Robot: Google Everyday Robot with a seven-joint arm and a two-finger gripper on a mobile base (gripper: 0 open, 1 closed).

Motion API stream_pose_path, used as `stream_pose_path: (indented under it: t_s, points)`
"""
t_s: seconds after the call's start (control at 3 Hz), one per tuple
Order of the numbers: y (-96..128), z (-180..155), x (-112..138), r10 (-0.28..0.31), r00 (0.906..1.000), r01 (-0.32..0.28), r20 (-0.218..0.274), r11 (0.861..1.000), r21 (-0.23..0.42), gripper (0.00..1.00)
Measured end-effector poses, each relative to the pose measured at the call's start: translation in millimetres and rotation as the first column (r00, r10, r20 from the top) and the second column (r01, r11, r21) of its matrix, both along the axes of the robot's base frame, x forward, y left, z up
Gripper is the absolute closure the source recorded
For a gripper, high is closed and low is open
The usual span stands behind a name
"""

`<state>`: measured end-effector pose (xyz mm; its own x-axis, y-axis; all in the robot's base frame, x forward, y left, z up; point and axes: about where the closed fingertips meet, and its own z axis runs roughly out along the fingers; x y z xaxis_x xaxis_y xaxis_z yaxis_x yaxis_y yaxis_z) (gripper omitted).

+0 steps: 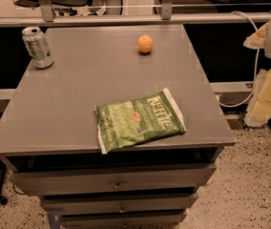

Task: Move orange near green jalapeno chip bag

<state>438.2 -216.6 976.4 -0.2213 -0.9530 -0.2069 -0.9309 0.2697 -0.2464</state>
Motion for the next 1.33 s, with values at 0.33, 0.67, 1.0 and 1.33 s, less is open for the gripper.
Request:
stream_pose_path:
  t_s: [0.33,0.67,1.0,1.33]
  points:
    - [0.0,0.0,0.0,0.0,1.0,0.0,0.0,1.0,0.0,0.0]
    - [13.2,-3.4,27.6,0.028,0.9985,-0.032,0.048,0.996,0.079,0.0]
    - [41.8,-11.5,89.9,0.047,0.9908,-0.075,0.127,0.972,0.223,0.0]
    - [71.9,-16.9,163.1,0.035,0.9749,-0.112,0.22,0.931,0.347,0.0]
